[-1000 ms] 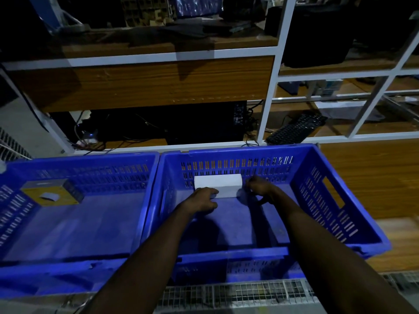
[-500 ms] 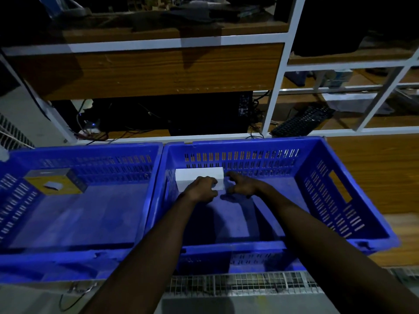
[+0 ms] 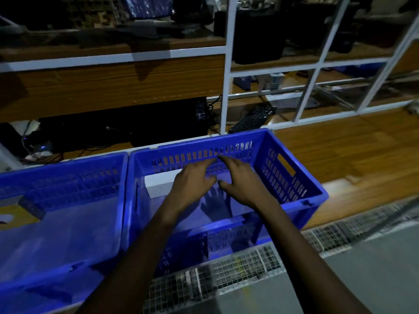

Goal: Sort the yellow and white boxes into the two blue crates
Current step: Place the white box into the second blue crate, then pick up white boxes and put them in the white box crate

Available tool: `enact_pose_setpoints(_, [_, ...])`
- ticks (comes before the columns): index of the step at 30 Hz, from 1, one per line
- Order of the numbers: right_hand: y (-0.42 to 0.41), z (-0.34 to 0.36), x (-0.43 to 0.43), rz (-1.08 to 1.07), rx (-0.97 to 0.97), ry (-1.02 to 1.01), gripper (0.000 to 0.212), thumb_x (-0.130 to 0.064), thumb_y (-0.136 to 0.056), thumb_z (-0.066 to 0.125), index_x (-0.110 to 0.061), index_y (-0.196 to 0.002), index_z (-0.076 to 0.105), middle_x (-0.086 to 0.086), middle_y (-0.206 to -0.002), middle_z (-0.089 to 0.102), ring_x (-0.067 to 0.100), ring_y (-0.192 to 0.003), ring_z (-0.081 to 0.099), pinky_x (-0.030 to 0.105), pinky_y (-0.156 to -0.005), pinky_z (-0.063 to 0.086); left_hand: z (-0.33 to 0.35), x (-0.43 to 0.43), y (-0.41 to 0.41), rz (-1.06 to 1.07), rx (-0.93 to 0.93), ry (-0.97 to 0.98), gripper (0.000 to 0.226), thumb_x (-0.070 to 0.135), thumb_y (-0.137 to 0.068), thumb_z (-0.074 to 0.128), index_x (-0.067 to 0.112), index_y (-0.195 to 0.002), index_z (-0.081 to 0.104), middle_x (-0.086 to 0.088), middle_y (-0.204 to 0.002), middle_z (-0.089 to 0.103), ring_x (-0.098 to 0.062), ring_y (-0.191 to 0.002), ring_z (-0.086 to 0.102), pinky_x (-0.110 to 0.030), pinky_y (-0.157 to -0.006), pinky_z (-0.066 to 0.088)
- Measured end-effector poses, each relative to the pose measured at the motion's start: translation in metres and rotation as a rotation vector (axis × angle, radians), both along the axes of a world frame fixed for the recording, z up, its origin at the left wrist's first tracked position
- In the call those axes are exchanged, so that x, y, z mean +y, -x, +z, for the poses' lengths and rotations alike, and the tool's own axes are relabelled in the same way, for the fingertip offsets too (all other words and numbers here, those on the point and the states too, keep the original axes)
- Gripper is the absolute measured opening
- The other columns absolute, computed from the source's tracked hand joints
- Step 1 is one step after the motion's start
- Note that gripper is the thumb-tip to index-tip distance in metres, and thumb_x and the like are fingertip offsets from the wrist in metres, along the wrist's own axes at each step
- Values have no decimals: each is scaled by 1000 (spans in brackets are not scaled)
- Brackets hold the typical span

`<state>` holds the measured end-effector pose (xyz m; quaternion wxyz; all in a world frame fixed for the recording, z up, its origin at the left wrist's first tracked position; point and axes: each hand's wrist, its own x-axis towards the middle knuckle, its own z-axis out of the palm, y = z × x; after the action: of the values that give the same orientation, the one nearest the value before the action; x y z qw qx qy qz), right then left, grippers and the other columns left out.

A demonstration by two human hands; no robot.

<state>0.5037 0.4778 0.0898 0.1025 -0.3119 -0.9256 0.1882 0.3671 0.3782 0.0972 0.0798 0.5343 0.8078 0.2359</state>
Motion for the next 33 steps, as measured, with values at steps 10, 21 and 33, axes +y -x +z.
enact_pose_setpoints(10, [-131, -12, -108, -353, 146, -59, 71, -51, -81, 39, -28, -148, 29, 3, -147, 41, 29, -131, 42, 50, -99, 44, -17, -36, -105, -398, -183, -94, 61, 35, -89, 58, 25, -147, 40, 0, -147, 49, -23, -133, 48, -39, -105, 42])
enact_pose_setpoints(21, [-284, -58, -264, -833, -61, 97, 70, -41, -92, 55, -38, -150, 16, 2, -157, 25, 26, -140, 28, 47, -106, 37, -53, -92, -225, -734, -36, 34, 70, 31, -91, 59, 27, -153, 26, 3, -159, 27, -23, -150, 12, -54, -119, 6])
enact_pose_setpoints(33, [-428, -55, -420, -1237, -43, 55, 71, -39, -89, 56, -37, -150, 19, 0, -155, 27, 27, -138, 31, 48, -101, 41, -57, -210, -429, -1228, 40, 82, 69, 40, -95, 49, 32, -154, 15, 2, -162, 19, -23, -151, 8, -52, -119, 5])
